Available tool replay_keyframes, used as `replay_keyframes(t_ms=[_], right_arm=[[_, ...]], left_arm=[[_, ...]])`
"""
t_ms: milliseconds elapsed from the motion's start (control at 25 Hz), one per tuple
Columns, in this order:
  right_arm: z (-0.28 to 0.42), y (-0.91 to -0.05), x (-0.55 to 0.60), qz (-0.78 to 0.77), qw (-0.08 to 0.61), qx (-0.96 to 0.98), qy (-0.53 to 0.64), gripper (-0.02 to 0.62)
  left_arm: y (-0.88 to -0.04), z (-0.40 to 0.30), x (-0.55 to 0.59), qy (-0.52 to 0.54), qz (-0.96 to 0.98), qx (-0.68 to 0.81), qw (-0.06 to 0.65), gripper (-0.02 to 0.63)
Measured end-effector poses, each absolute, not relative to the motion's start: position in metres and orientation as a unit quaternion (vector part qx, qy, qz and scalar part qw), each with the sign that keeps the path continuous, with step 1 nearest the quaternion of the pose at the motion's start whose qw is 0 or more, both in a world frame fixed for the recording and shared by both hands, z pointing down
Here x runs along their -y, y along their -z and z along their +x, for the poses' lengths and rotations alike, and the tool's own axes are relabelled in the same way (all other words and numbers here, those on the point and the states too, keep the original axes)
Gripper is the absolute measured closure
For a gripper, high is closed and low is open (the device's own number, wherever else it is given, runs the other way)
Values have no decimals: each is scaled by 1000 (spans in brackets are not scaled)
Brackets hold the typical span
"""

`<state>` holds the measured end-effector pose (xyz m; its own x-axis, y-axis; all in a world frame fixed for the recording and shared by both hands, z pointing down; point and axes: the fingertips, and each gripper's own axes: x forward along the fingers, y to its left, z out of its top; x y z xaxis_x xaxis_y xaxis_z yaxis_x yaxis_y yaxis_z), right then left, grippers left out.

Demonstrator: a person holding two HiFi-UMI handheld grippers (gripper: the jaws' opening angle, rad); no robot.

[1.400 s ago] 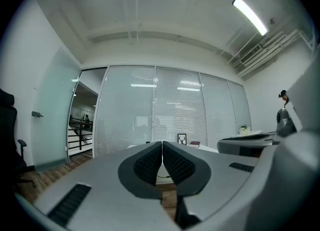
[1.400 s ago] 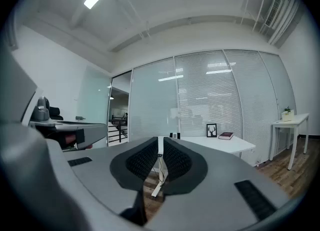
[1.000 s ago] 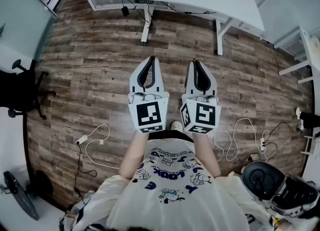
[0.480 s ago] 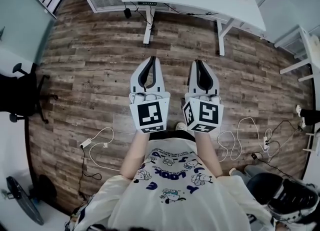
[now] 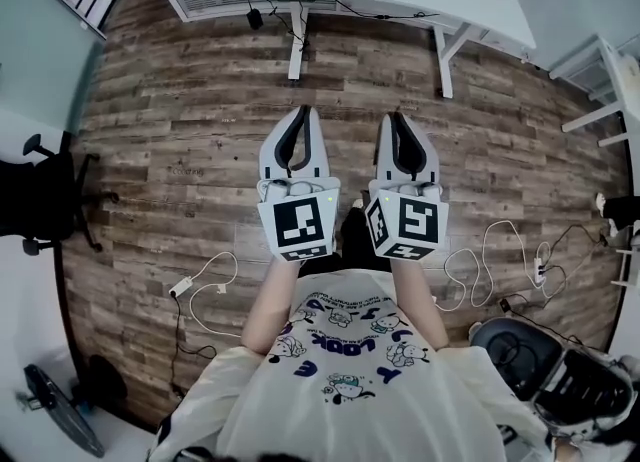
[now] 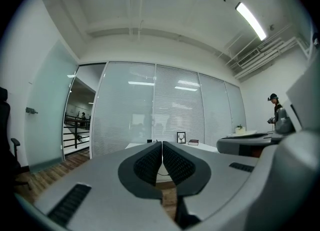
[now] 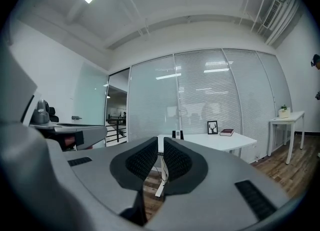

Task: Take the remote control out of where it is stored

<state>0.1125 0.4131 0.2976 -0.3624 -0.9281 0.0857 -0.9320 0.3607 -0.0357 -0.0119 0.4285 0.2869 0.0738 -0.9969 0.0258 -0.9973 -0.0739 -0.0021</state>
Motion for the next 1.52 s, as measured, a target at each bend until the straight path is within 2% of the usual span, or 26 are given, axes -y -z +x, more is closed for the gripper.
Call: replay_keyframes(t_ms=[600,1520], right_arm=[[95,-311,-302,535,34,843,-43,541],[135,-309,-80,509,29,858,-56,541]], left_arm=[[-302,-29,-329,-18,709,705,17,588],[-291,-6,-126,-30,669,743,9,588]])
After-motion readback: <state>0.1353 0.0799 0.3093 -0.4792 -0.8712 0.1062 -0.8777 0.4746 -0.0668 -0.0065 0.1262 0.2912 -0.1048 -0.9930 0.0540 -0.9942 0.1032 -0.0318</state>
